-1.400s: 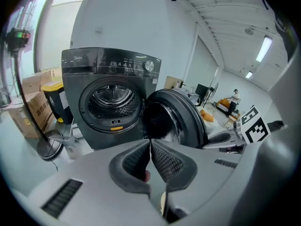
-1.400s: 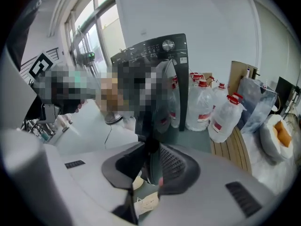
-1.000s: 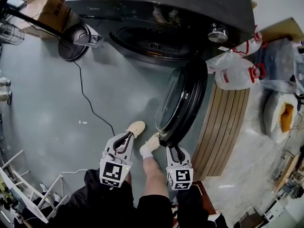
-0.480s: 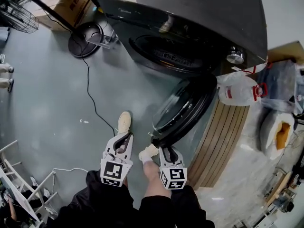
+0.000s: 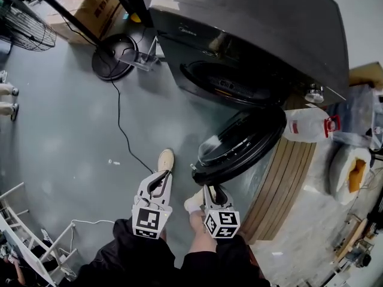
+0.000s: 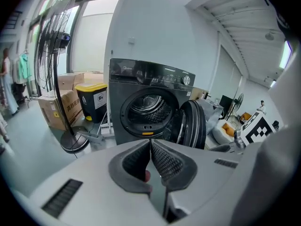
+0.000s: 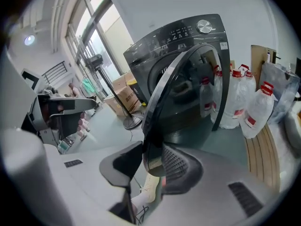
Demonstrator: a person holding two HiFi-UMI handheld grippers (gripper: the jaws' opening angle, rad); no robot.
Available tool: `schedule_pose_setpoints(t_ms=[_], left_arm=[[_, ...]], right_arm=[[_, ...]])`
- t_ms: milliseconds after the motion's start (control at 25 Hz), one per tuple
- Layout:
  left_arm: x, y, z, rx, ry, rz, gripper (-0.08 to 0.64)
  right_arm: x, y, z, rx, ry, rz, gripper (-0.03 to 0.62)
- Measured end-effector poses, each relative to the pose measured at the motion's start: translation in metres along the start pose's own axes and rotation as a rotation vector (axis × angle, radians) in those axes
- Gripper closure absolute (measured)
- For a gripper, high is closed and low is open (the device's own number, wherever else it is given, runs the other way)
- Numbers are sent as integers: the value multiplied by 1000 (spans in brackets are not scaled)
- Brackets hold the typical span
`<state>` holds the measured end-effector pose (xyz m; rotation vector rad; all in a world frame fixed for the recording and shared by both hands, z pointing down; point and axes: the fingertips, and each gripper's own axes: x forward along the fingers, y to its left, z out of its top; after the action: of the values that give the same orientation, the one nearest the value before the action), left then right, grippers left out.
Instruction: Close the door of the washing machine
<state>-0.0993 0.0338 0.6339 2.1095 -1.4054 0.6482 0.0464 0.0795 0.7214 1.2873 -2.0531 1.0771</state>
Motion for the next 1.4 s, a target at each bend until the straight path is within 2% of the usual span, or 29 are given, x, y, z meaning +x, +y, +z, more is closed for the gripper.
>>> schedule_pose_setpoints(t_ms=[440,800,1160,1400], left_arm=[[8,64,16,-20,2,8,531],[24,95,29,3,17,-6,531],[42,111,43,6,15,-14,531],[49,126,46,1,12,-12,531]], right_arm=[[57,43,42,13,-14,23,449],[93,68,79,-2,-47,33,451],[124,76,114,3,-83,16,456],[141,80,129,-28,-95,9,461]])
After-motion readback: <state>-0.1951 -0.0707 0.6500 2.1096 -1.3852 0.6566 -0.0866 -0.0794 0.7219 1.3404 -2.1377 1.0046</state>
